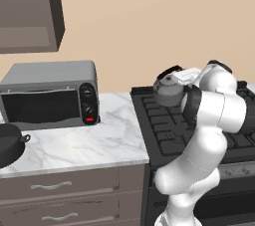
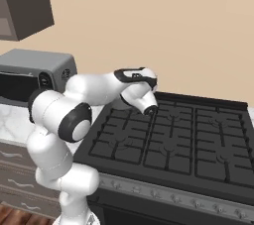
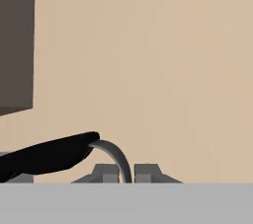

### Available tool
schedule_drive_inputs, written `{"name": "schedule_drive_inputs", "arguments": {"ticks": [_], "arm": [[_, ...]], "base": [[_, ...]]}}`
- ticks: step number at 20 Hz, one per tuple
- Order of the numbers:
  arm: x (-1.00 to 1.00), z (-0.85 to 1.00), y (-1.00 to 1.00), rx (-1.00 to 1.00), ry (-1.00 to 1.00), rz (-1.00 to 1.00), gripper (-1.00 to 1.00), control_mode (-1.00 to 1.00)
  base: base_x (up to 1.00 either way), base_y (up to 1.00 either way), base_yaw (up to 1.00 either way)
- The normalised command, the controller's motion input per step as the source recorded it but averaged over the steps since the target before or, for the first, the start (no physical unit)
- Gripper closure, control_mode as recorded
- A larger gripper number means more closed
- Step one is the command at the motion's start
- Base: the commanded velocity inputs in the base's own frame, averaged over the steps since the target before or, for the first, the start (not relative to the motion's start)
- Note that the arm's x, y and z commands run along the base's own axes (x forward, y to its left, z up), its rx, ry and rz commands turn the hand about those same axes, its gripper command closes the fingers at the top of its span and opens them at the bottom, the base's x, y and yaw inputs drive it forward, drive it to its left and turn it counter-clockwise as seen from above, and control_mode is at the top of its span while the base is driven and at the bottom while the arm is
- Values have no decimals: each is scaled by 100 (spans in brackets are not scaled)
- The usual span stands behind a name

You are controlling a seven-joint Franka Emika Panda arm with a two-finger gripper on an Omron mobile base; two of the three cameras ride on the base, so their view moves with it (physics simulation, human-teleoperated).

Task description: Pick the kettle from the cabinet and place it on a stove burner. Then pick the pot from the counter and place it on another stove burner. Finally, turn both burners on.

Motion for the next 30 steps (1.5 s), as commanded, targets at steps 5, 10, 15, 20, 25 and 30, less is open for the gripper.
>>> {"name": "schedule_drive_inputs", "arguments": {"ticks": [5, 10, 15, 20, 25, 30], "arm": [[19, -14, -2, 0, 0, 0, 100, -100], [24, -11, -1, 0, 0, 0, 100, -100], [26, -12, -2, 0, 0, 0, 100, -100], [24, -16, -8, 1, 0, 1, 100, -100], [25, -16, -8, 1, 0, 1, 100, -100], [27, -16, -5, 0, 0, 1, 100, -100]], "base": [[0, 0, 0], [0, 0, 0], [0, 0, 0], [0, 0, 0], [0, 0, 0], [0, 0, 0]]}}
